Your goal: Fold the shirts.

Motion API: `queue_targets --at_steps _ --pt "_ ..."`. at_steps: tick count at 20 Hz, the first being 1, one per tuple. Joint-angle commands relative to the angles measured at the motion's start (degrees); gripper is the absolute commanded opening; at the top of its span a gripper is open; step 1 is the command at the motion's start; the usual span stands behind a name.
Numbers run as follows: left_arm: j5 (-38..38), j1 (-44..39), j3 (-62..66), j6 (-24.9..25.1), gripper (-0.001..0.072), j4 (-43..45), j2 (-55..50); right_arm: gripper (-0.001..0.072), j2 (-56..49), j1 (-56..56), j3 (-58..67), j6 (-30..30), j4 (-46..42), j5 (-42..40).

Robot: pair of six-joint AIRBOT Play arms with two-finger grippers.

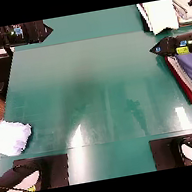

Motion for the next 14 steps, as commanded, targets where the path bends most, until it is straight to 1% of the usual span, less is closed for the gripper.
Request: queue_targets --at_steps 1,11,12,14 --pt "0.0 0.0 0.0 0.0 0.0030 0.0 0.0 0.0014 0.0 0.2 0.0 0.0 0.0 -0.2" --pt "0.4 0.0 0.0 0.0 0.0030 0.0 0.0 0.0014 0.0 0.2 0.0 0.0 0.0 -0.2" --pt "1.8 0.0 0.0 0.0 0.0030 0.0 0.0 0.0013 0.0 0.2 0.0 0.0 0.1 -0.2" --pt "8.1 0.0 0.0 0.0 0.0030 0.0 0.0 0.0013 0.0 0.2 0.0 0.0 0.0 -0.2"
